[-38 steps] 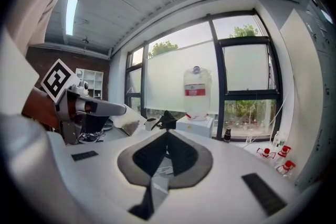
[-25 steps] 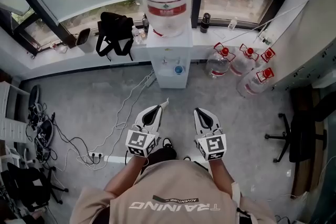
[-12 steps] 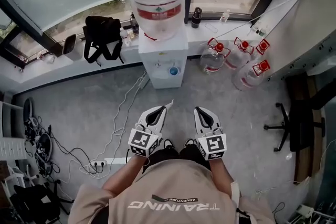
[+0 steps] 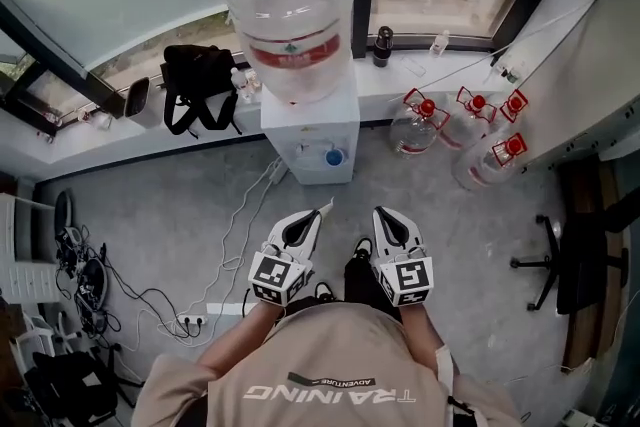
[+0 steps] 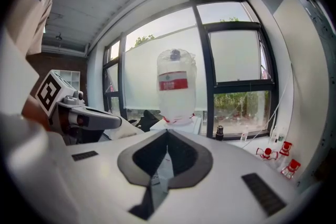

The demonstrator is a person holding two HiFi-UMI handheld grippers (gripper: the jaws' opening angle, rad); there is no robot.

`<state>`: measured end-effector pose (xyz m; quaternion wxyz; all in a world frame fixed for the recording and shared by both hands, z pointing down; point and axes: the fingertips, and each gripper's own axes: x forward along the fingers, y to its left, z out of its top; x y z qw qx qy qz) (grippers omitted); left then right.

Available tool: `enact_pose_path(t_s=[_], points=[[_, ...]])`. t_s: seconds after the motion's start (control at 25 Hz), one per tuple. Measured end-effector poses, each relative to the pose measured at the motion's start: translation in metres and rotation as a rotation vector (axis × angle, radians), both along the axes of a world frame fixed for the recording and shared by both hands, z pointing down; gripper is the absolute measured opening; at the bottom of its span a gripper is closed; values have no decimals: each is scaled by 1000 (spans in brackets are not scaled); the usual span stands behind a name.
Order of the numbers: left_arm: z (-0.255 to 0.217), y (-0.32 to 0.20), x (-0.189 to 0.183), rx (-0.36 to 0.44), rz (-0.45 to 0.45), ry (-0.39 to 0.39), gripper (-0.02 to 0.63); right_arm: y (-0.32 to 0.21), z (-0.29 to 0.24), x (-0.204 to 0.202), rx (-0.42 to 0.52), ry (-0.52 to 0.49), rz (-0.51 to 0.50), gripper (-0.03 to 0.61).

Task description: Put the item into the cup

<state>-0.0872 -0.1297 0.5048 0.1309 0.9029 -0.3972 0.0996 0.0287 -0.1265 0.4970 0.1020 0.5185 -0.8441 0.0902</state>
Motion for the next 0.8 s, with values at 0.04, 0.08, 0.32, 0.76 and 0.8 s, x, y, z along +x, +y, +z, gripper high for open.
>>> enact_pose_path(t_s=[0.04, 0.08, 0.32, 0.76, 0.8], points=[[-1, -9, 4, 3, -7, -4, 8, -13, -1, 4, 7, 1, -12, 11], [-1, -19, 9, 5, -10, -9, 9, -26, -2, 7, 15, 2, -24, 11], [1, -58, 38, 4, -31, -38, 9, -82, -5, 25, 36, -7, -92, 11], [0, -113, 27, -4, -142, -59, 8, -138, 9, 28, 1, -23, -165, 11], [1, -116, 22, -5, -146, -59, 9, -139, 11, 25, -3, -23, -166, 12]])
